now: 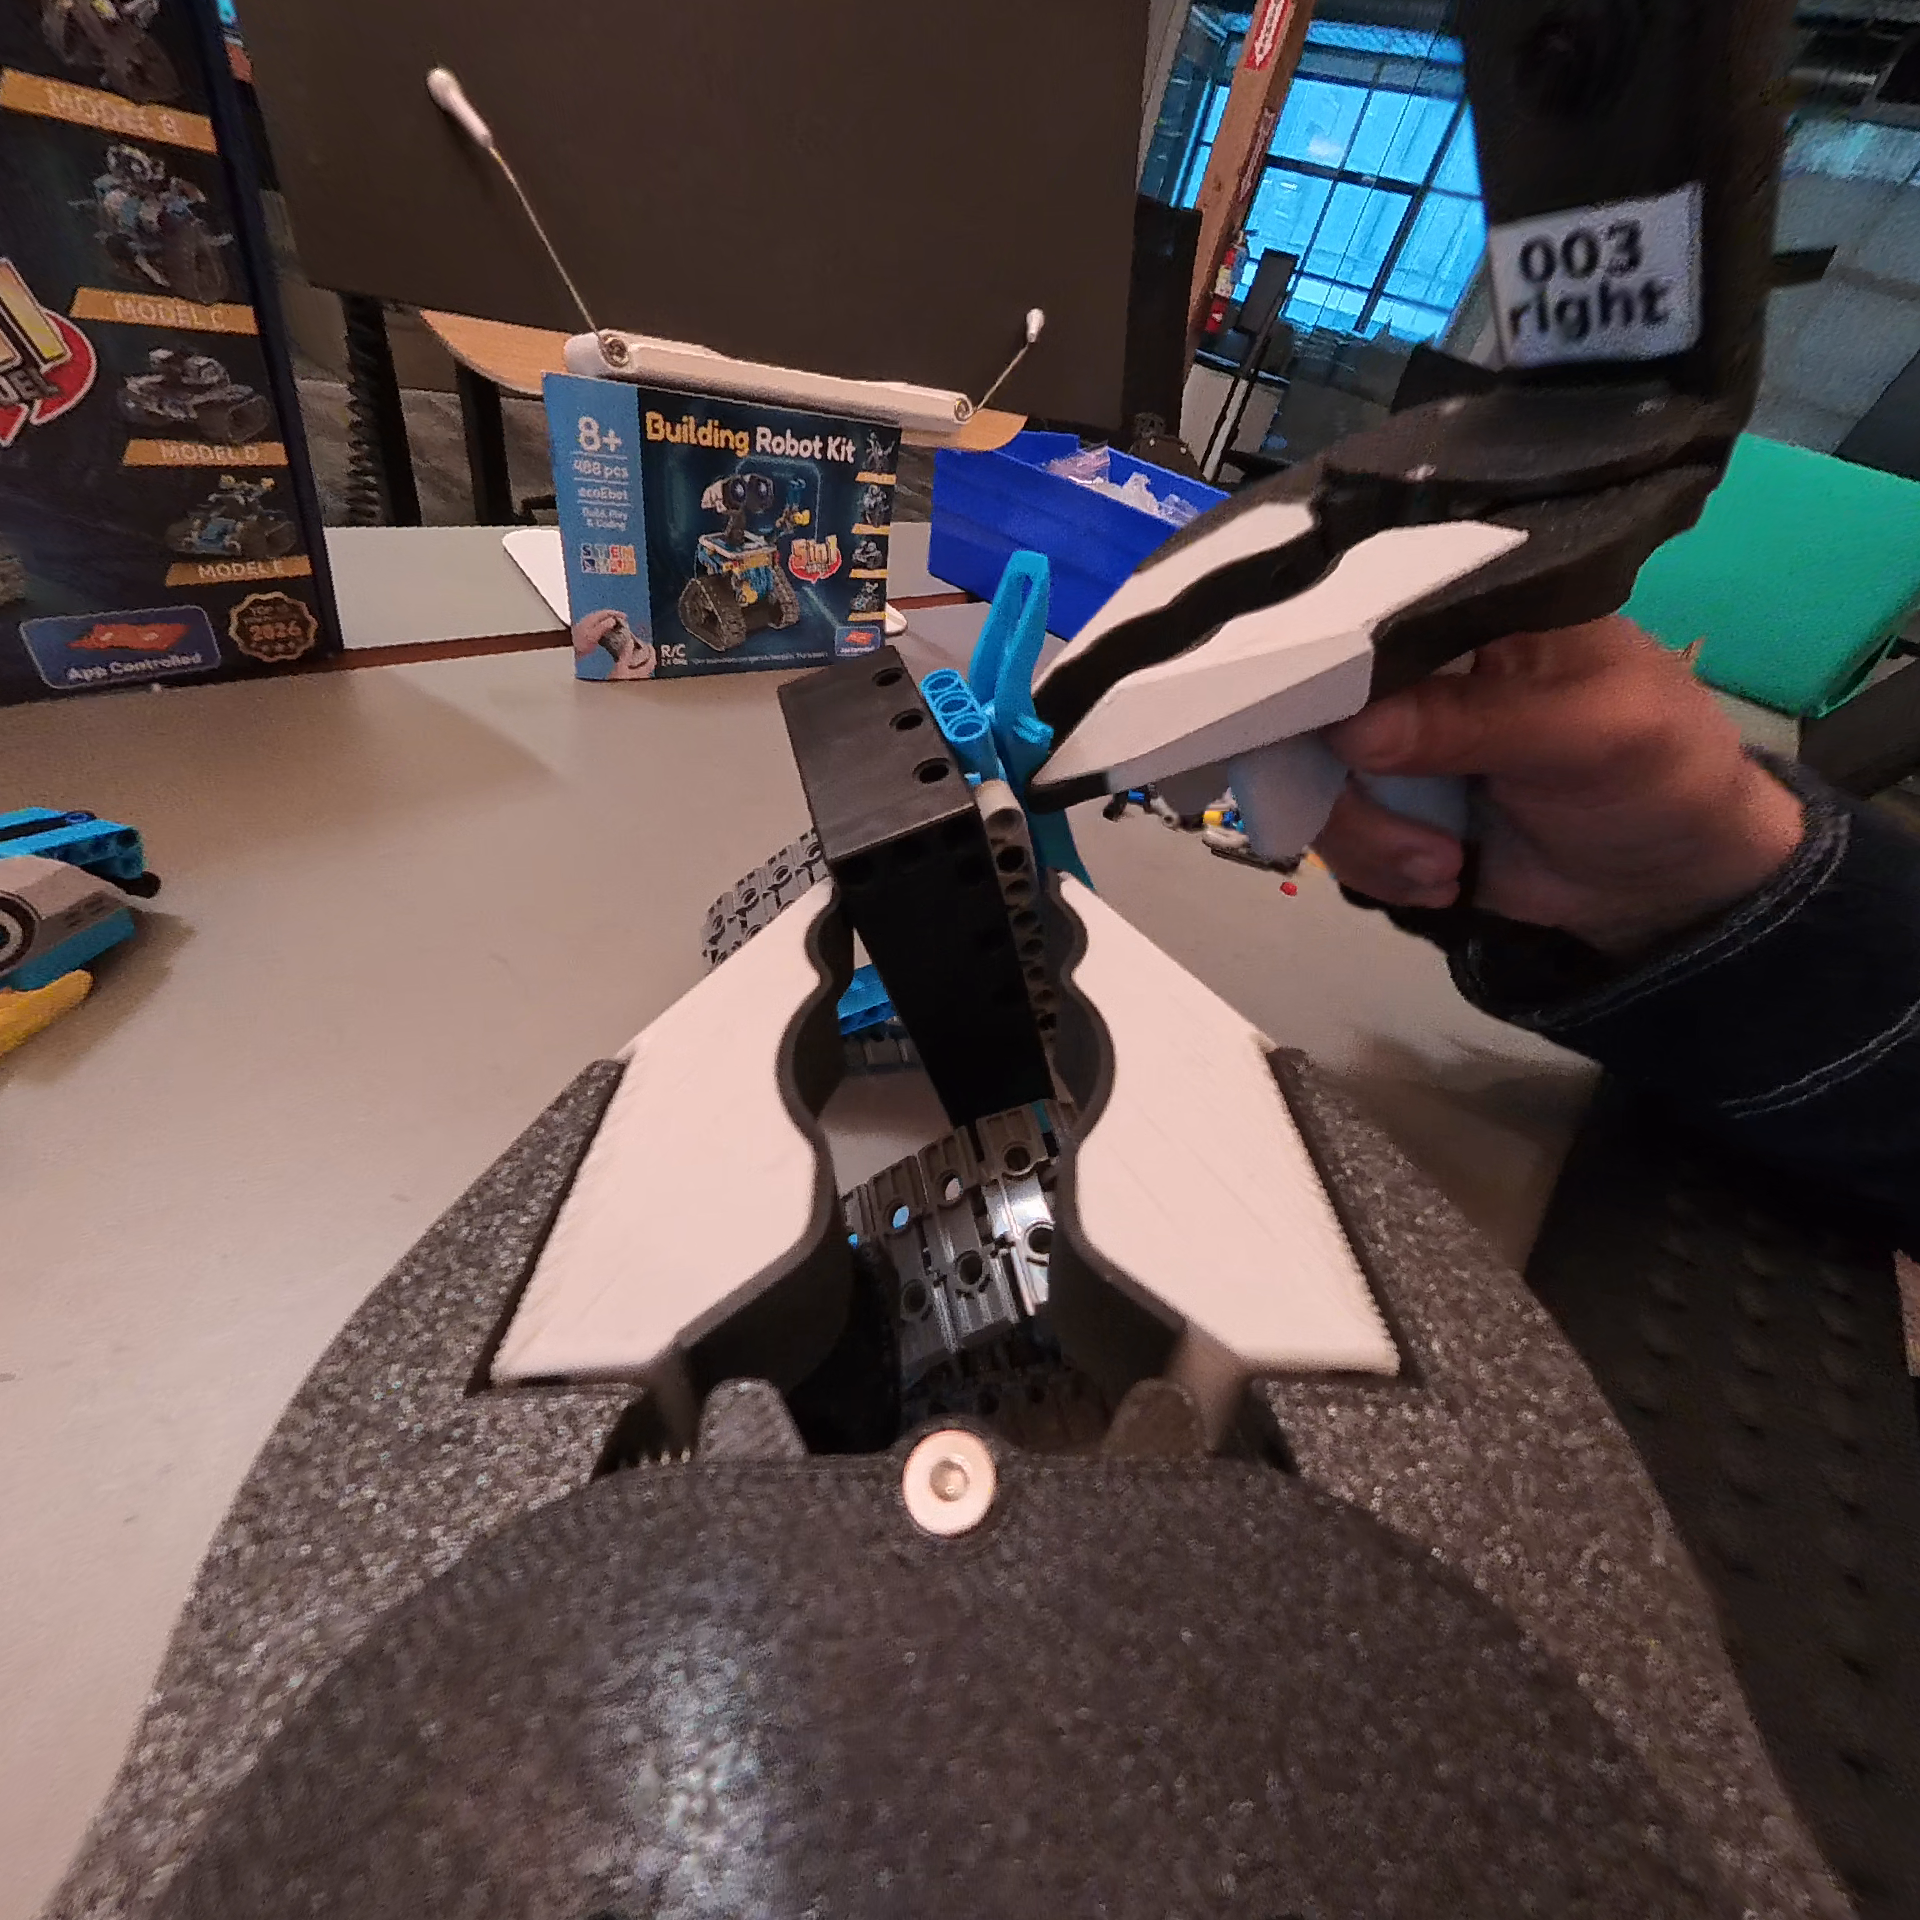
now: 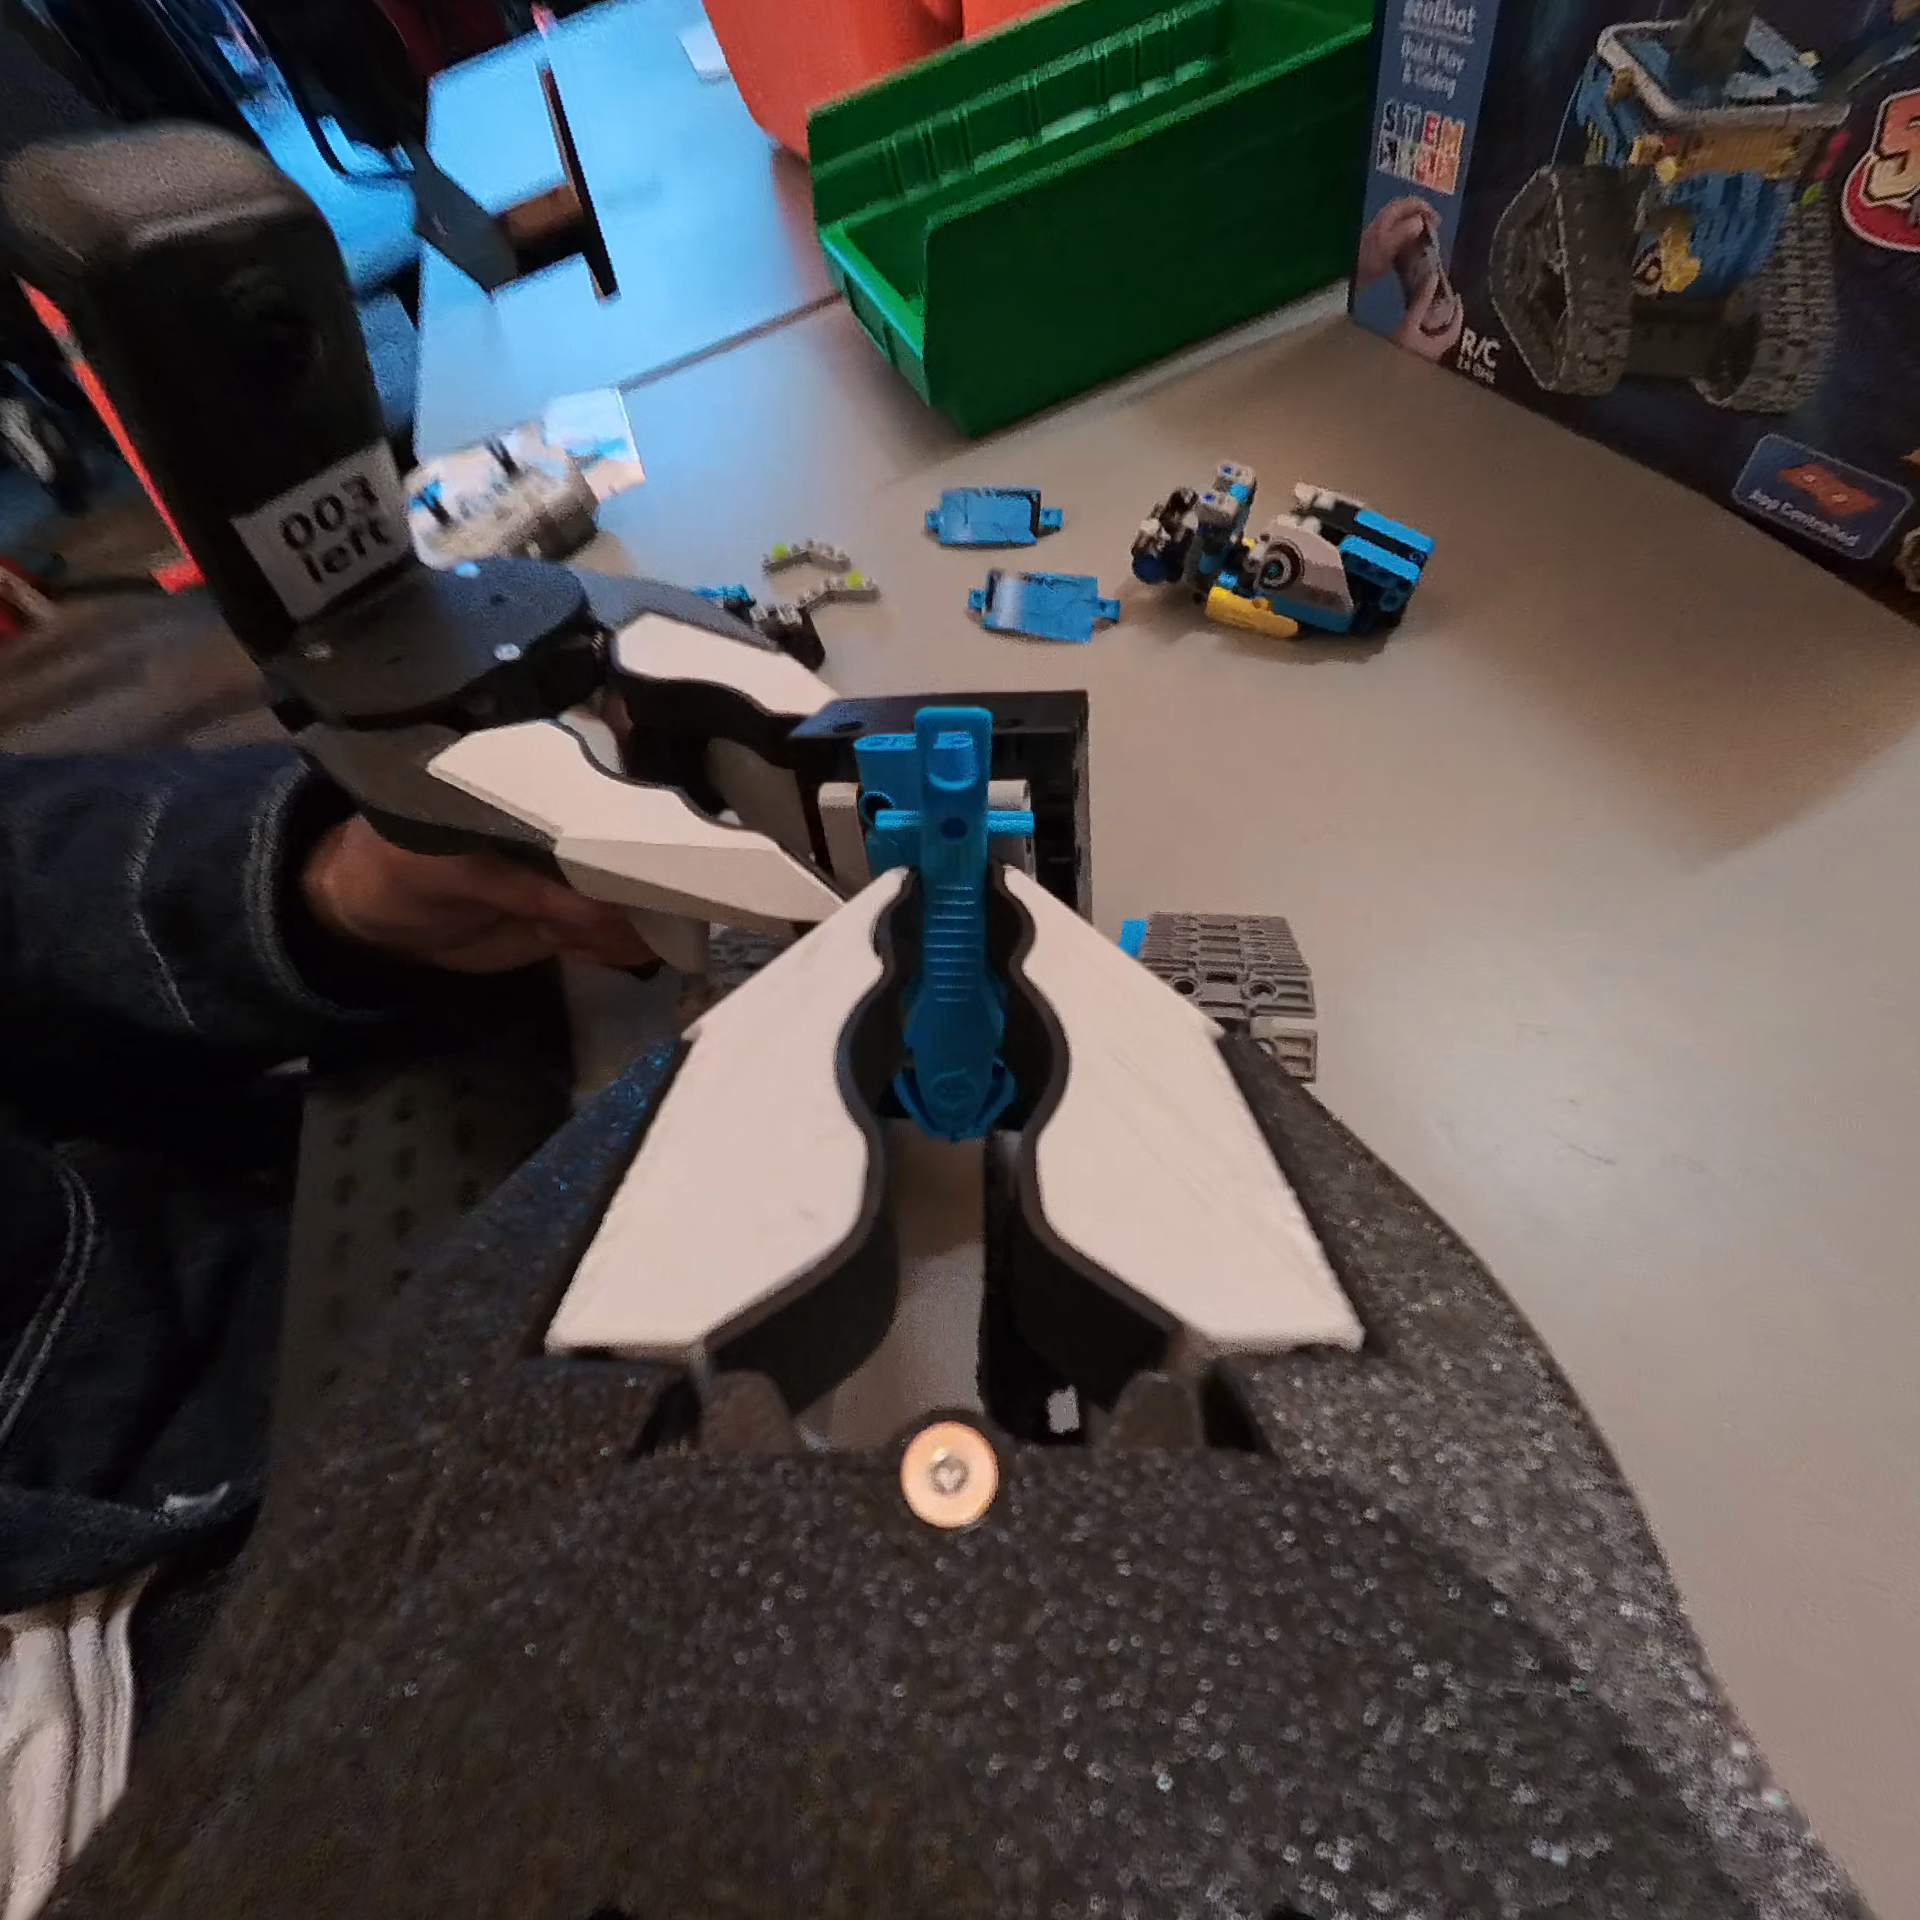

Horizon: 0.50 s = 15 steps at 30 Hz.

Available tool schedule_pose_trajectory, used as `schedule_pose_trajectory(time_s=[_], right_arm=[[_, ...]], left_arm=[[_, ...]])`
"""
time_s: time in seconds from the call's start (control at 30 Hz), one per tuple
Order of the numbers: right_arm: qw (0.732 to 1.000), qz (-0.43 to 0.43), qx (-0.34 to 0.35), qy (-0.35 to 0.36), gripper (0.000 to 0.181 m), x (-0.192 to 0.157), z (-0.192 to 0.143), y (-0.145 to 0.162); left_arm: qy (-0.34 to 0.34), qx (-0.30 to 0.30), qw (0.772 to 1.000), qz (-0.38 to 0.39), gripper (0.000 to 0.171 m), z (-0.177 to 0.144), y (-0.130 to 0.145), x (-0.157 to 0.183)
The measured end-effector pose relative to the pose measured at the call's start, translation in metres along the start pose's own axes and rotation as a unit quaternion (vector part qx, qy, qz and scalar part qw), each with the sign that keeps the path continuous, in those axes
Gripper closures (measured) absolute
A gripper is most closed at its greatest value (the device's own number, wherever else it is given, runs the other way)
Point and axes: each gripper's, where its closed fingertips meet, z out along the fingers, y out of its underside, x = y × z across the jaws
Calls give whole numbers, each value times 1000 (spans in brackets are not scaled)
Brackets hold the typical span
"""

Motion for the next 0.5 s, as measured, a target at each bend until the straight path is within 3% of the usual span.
schedule_pose_trajectory(time_s=[0.17,0.37,0.43,0.5], right_arm=[[998,-28,-55,30,172,-2,-6,2],[999,-33,-32,-9,171,-5,-8,6],[997,-42,-68,-7,171,4,-18,19],[987,-50,-137,-60,171,-4,-31,48]], left_arm=[[8,3,1000,15,137,1,-1,7],[13,-1,1000,13,136,1,0,5],[7,-1,1000,-8,136,0,1,-2],[19,4,999,-44,136,-1,1,-6]])
